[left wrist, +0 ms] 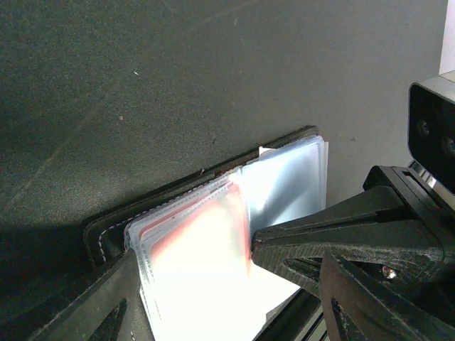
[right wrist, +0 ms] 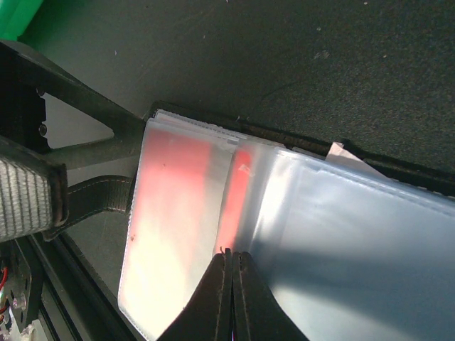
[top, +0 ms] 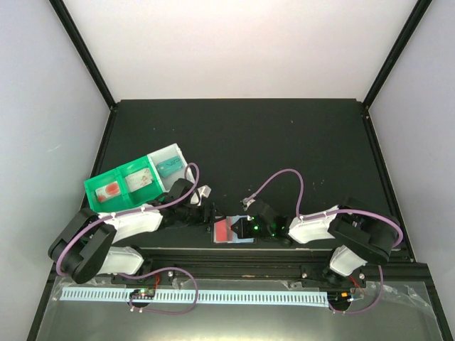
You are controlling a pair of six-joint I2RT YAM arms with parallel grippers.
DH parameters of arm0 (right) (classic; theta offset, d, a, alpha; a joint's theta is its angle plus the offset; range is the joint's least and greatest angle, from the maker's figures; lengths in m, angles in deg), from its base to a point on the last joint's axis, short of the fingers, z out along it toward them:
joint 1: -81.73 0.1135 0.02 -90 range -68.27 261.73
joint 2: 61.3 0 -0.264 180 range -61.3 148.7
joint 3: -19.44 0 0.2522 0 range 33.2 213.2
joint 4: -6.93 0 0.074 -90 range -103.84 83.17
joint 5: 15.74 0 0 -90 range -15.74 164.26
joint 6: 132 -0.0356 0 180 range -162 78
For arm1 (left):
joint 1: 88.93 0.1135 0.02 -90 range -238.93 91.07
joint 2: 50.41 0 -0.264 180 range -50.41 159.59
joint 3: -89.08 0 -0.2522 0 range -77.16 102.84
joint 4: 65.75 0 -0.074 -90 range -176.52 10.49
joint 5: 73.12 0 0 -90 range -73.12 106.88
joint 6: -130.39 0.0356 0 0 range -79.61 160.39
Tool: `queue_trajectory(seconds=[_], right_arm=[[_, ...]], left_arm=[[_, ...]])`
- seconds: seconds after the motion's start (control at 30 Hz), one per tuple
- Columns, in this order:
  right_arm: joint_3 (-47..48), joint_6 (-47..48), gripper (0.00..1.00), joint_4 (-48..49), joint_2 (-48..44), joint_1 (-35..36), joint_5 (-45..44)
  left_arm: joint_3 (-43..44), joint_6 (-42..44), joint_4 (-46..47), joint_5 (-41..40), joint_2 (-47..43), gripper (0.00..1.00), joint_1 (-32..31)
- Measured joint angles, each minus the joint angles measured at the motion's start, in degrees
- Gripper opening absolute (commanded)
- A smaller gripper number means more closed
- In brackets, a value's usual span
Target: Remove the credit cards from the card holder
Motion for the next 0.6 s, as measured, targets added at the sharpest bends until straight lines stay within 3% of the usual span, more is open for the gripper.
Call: queue_trajectory(seconds=[0.6], right_arm=[[0.0,0.0,0.01,0.0,0.0,0.0,0.0]], left_arm=[[0.0,-0.1,0.9,0.8,1.1,0.71,0.0]])
